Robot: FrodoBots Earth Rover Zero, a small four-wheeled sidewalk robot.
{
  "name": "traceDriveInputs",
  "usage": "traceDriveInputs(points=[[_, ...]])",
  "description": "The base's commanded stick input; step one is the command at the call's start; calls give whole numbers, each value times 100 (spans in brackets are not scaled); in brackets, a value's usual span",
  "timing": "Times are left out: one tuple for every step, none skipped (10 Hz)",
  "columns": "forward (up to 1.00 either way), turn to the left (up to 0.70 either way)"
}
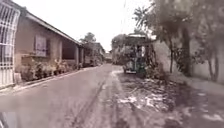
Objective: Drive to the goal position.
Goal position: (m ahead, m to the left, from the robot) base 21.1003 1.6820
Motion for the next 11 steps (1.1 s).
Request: traceDriveInputs(points=[[70, 1], [70, 1], [70, 1], [70, 1], [70, 1], [70, 1], [70, 1], [70, 1], [70, 1], [70, 1], [70, 1]])
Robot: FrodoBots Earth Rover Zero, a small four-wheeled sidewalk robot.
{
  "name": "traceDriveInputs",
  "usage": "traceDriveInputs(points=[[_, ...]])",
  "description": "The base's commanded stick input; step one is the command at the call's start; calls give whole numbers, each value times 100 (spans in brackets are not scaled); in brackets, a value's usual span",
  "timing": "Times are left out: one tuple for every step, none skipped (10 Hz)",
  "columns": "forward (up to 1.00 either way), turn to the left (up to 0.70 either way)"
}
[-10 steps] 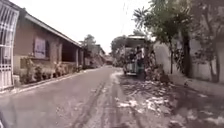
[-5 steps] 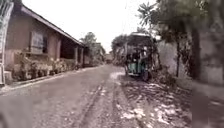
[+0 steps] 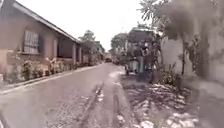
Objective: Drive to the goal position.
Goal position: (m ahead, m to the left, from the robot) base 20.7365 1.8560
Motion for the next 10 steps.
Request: traceDriveInputs(points=[[70, 1], [70, 1], [70, 1], [70, 1], [70, 5], [70, 24], [70, 31], [70, 16], [70, 1], [70, 1]])
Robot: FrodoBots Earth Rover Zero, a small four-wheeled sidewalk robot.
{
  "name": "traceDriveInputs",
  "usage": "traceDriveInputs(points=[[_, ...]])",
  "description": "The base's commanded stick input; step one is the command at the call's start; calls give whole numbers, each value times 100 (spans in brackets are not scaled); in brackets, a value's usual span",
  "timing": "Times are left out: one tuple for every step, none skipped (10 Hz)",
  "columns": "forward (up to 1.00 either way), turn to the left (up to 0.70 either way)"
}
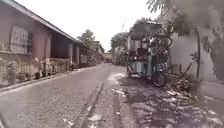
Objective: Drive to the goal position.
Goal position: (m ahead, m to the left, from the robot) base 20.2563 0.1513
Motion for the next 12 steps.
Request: traceDriveInputs(points=[[70, 1], [70, 1], [70, 1], [70, 1], [70, 1], [70, 1], [70, 1], [70, 1], [70, 1], [70, 1], [70, 1], [70, 1]])
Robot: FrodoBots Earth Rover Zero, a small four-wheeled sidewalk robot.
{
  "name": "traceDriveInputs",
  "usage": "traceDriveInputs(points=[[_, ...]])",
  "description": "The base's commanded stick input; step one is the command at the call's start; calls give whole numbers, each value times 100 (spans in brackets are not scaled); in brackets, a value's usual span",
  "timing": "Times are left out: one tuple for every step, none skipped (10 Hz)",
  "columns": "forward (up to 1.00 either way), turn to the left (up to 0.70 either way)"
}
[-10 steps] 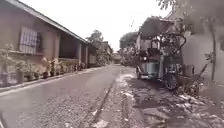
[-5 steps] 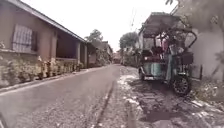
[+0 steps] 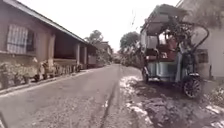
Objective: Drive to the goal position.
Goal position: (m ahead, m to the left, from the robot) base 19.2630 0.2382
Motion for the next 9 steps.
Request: traceDriveInputs(points=[[70, 1], [70, 1], [70, 1], [70, 1], [70, 1], [70, 1], [70, 1], [70, 1], [70, 1]])
